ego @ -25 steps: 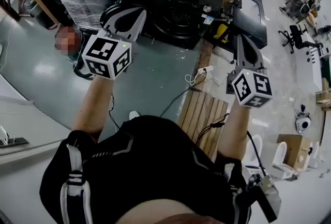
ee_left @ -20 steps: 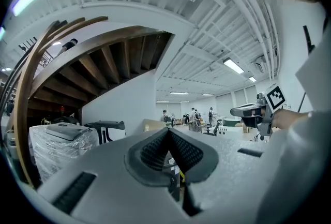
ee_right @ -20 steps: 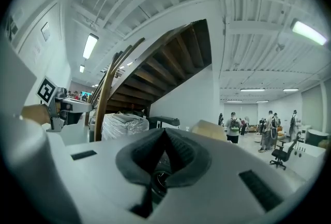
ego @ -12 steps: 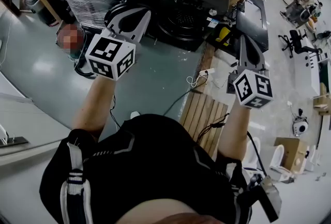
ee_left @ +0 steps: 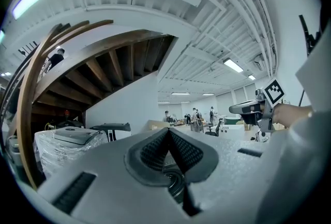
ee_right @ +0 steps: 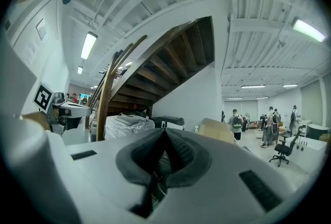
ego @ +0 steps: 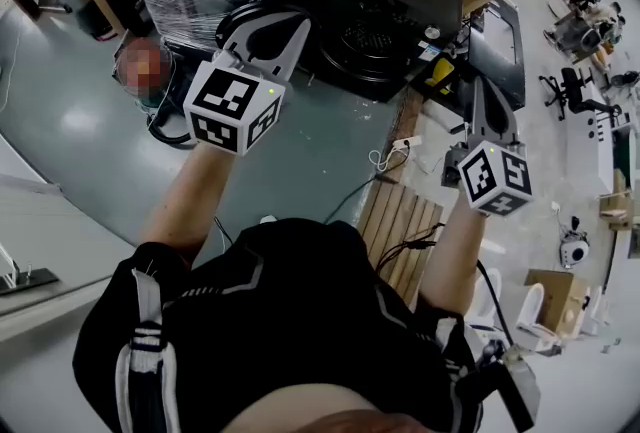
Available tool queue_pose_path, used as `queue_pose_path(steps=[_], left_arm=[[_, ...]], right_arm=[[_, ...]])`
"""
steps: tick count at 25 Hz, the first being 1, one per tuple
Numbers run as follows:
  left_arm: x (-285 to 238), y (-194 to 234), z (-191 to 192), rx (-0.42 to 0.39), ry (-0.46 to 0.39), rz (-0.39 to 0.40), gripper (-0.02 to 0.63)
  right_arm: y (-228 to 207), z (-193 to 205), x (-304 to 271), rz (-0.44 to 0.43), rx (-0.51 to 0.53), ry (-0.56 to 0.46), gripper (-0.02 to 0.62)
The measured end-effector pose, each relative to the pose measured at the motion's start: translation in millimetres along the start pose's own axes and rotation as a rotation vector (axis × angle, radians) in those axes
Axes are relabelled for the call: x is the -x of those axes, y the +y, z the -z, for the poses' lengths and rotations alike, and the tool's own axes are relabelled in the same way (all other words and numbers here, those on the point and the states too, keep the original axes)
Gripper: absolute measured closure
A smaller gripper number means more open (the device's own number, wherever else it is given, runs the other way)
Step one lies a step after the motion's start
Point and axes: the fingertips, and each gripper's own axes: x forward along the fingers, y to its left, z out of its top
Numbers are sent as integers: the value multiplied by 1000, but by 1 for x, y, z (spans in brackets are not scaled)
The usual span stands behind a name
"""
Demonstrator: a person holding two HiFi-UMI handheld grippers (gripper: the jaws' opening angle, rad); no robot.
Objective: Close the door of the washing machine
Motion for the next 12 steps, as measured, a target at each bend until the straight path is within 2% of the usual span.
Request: queue_pose_path(steps=[6,12], left_arm=[[-3,17,9,14,-1,24,603],[-21,27,20,-6,18,23,603]], right_arm=[[25,-8,-17,-13,35,4,591],[18,2,-46,-13,26,-2,591]])
